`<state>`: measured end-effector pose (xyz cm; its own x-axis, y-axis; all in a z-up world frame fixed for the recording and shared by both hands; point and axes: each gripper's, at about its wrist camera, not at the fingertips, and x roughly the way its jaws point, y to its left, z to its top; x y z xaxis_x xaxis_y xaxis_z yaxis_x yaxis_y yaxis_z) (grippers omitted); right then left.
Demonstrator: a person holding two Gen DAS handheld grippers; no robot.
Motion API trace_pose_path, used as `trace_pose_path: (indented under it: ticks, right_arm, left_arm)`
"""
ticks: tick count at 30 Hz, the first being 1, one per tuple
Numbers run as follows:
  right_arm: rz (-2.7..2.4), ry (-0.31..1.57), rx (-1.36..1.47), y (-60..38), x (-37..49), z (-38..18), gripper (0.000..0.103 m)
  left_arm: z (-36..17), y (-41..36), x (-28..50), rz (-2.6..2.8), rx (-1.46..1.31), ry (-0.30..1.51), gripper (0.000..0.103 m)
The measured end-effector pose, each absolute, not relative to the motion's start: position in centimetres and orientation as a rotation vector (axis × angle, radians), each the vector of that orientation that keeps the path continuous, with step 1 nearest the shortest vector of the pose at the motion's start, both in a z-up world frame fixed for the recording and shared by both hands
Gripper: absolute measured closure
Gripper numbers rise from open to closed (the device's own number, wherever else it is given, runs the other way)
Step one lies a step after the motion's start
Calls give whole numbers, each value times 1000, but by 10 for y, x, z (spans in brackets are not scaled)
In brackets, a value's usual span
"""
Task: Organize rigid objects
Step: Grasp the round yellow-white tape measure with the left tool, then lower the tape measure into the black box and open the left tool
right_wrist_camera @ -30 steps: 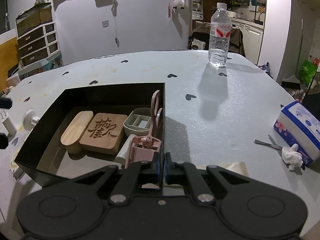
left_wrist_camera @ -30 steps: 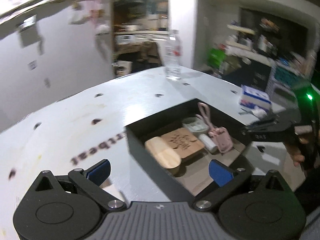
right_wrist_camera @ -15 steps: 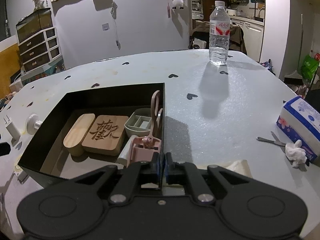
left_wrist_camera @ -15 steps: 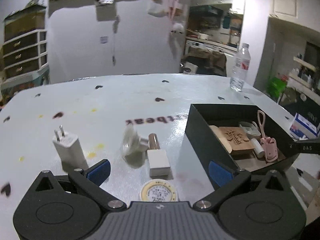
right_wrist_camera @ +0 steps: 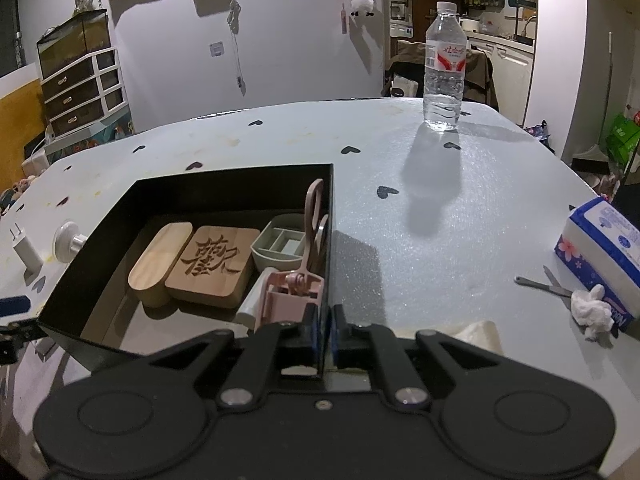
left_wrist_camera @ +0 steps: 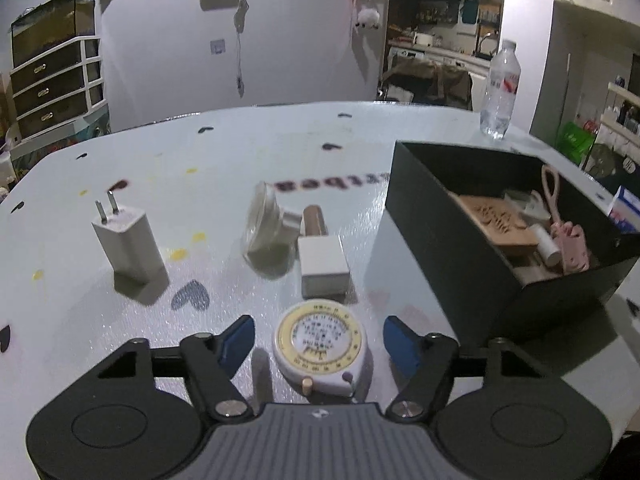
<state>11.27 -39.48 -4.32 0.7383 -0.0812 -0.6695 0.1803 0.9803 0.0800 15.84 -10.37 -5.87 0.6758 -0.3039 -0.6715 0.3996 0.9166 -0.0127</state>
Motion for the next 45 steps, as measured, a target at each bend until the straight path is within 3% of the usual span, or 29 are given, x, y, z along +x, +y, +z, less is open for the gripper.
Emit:
trace_pose_path:
  ticks: [6,16,23,34,45]
  right_arm:
    - [-144,727,143,-395,113,-43,96]
    - [-144,725,144,-395,113,-43,96]
    - [-142,718,147,-396,111,-43,96]
    - [-128,709,153,-398,109,-44,96]
    - [-108,701,159,-401,109,-45,95]
  left_arm:
    - [-64,-105,158,-390,142,738,50]
    - [-22,-103,155,-462,86,597,50]
    - [11,-146,157,-700,60,516,50]
    - [-11,-237,181,-874,133,690,50]
    - [-33,-256,184,-890,155,806,50]
